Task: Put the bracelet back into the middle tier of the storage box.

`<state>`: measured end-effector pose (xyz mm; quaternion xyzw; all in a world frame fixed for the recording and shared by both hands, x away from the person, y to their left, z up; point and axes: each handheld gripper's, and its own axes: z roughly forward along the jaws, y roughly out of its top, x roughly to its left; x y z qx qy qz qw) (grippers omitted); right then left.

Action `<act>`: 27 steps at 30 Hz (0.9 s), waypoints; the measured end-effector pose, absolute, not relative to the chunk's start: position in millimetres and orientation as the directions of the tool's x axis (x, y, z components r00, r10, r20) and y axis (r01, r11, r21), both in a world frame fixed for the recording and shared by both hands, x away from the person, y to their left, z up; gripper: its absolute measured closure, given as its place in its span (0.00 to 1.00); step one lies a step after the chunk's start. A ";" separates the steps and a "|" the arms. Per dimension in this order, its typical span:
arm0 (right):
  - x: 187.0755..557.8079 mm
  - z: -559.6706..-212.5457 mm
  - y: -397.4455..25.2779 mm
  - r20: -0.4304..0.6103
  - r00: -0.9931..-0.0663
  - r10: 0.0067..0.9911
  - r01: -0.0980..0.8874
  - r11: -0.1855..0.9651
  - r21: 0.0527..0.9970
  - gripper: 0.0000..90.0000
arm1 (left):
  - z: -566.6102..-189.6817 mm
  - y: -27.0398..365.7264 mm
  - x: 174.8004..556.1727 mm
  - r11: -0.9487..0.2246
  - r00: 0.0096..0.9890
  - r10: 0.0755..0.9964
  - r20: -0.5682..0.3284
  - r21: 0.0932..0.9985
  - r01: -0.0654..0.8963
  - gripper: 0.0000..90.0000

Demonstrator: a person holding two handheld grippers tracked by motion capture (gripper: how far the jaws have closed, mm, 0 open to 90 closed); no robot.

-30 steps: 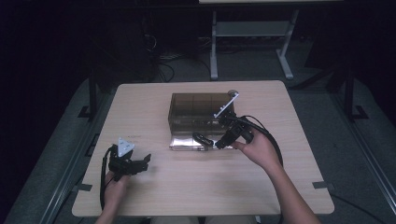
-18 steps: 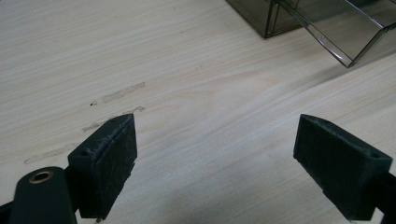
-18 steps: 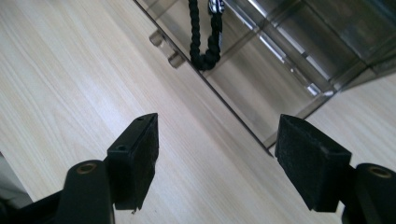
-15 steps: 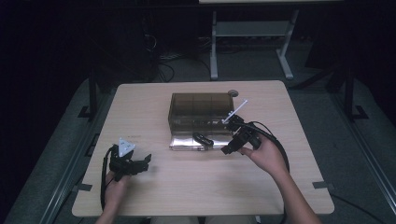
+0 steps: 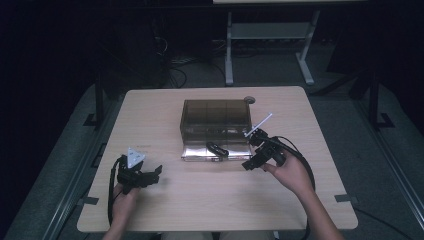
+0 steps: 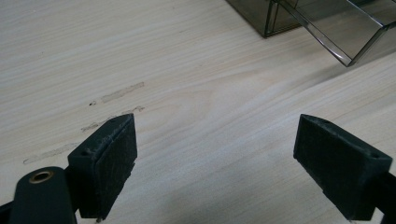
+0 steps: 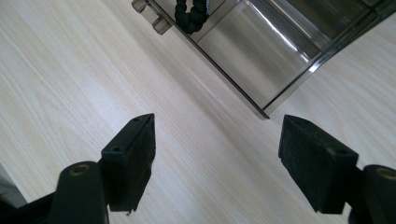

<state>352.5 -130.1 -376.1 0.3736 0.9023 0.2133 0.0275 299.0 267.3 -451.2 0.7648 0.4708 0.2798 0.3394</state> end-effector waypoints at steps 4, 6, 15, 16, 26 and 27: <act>348.7 -376.6 -133.9 0.111 -0.716 0.689 0.664 0.623 0.412 0.30 | -451.3 267.2 299.1 -0.326 0.400 0.910 0.108 0.782 0.531 0.14; 346.8 -377.2 -135.6 0.113 -0.716 0.688 0.664 0.624 0.412 0.30 | -451.2 267.0 298.9 -0.328 0.402 0.909 0.109 0.782 0.530 0.15; 337.4 -381.6 -143.4 0.119 -0.715 0.689 0.666 0.618 0.418 0.30 | -451.6 266.9 298.9 -0.328 0.401 0.909 0.110 0.782 0.530 0.15; 336.2 -382.4 -144.6 0.120 -0.714 0.690 0.666 0.617 0.420 0.30 | -451.6 266.9 298.9 -0.328 0.402 0.909 0.109 0.782 0.530 0.15; 325.2 -391.2 -157.8 0.128 -0.699 0.704 0.680 0.598 0.425 0.30 | -451.7 266.4 298.7 -0.330 0.402 0.909 0.110 0.780 0.532 0.14; 323.8 -391.4 -159.0 0.131 -0.697 0.705 0.682 0.594 0.428 0.29 | -451.8 266.2 298.7 -0.329 0.402 0.909 0.108 0.780 0.533 0.15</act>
